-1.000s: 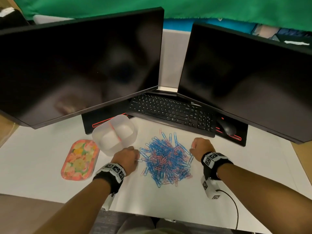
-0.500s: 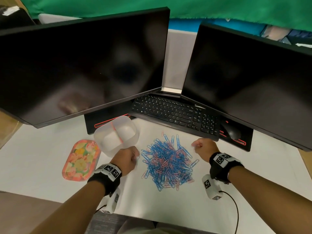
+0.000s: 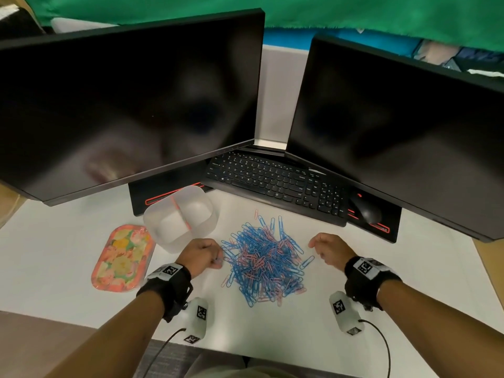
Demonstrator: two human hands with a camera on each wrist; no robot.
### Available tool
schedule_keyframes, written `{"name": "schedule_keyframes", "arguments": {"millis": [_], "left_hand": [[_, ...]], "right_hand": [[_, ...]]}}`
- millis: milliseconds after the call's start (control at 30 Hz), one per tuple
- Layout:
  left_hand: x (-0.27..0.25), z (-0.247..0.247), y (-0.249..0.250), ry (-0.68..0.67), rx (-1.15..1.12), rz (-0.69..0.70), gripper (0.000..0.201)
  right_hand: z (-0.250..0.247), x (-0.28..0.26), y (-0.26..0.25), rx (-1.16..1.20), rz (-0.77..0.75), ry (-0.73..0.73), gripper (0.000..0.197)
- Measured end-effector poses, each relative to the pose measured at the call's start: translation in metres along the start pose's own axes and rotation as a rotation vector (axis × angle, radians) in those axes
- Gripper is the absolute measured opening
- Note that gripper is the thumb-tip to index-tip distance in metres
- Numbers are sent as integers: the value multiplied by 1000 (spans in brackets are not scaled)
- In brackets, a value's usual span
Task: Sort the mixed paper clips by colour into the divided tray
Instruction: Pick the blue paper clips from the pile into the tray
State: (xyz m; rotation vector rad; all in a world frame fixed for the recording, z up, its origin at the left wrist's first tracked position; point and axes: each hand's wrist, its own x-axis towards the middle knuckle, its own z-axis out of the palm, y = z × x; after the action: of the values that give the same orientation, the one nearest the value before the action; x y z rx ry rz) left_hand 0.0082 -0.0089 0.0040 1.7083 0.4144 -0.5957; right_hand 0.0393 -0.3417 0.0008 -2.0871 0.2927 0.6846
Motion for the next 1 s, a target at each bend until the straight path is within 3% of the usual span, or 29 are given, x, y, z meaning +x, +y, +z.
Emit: {"name": "schedule_keyframes", "arguments": {"millis": [100, 200, 333, 467, 667, 733, 867, 1000], "left_hand": [[1, 1, -1, 35, -129, -39, 32], [2, 2, -2, 65, -192, -84, 27], [0, 2, -3, 77, -91, -88, 27], [-2, 6, -7, 117, 101, -78, 31], [-11, 21, -14, 22, 782, 131, 8], [-10, 26, -19, -3, 935, 157, 14], [-9, 28, -21, -6, 975, 138, 25], [-12, 24, -15, 5, 963, 109, 22]], "right_hand": [[5, -9, 5, -374, -213, 11, 22], [9, -16, 13, -481, -343, -38, 29], [11, -14, 18, -548, -422, -26, 26], [13, -13, 16, -607, -418, -52, 17], [12, -13, 16, -635, -374, -78, 19], [12, -15, 14, -661, -346, -98, 21], [14, -17, 13, -708, -277, -119, 28], [13, -18, 10, -704, -246, -135, 28]]}}
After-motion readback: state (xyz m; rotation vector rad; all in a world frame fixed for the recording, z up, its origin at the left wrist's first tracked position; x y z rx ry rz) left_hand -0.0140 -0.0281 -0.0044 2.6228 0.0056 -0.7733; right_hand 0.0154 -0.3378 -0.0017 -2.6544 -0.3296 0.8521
